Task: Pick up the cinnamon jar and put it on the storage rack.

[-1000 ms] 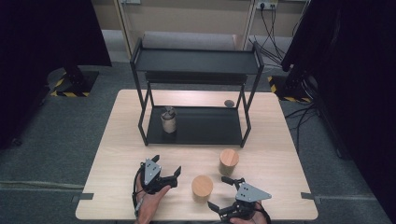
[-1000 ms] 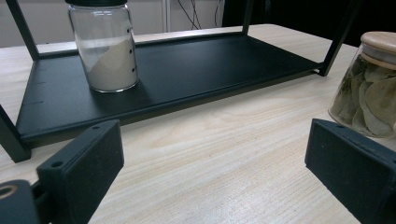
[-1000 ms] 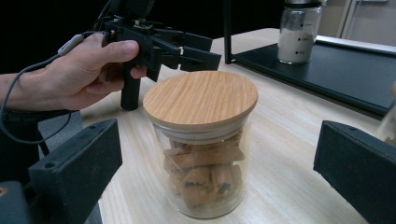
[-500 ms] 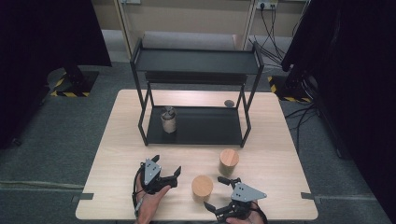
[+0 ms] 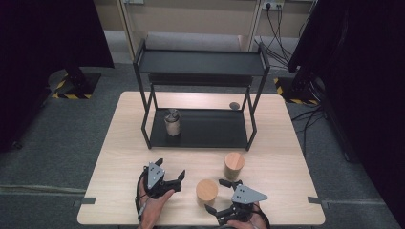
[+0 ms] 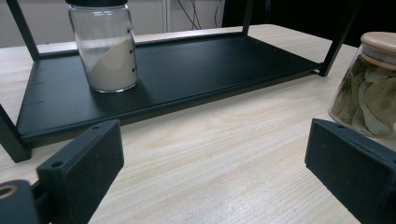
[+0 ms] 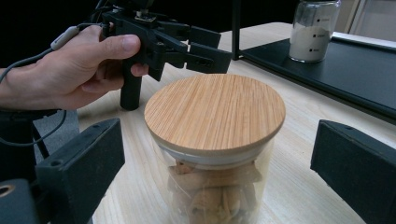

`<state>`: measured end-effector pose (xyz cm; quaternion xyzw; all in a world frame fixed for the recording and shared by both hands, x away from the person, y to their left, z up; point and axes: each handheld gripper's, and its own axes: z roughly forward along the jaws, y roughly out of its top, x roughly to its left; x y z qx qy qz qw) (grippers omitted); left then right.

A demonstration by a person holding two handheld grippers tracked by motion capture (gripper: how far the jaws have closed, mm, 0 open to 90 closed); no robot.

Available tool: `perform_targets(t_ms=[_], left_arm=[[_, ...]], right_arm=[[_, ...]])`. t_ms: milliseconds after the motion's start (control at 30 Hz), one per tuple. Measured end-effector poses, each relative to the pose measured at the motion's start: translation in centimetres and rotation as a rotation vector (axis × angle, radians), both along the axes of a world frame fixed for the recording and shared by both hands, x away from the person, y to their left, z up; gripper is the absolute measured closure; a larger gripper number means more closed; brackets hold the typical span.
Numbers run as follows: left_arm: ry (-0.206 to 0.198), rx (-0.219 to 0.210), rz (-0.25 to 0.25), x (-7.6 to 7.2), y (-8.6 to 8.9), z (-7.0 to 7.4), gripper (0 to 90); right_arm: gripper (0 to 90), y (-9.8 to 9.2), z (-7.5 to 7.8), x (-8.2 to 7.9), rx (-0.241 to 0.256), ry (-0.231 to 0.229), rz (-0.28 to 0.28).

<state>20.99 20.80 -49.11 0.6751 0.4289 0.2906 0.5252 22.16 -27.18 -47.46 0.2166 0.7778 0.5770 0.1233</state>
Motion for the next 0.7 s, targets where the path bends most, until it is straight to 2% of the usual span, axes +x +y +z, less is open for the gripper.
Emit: perform_targets(t_ms=[267, 700], left_arm=[[0.000, -0.001, 0.000, 0.0, 0.0, 0.0, 4.1], [0.001, -0.003, 0.000, 0.0, 0.0, 0.0, 4.1]], right_arm=[[5.2, 0.4, 0.1, 0.2, -0.007, 0.005, -0.008], [9.7, 1.4, 0.2, 0.8, -0.036, 0.012, 0.010]])
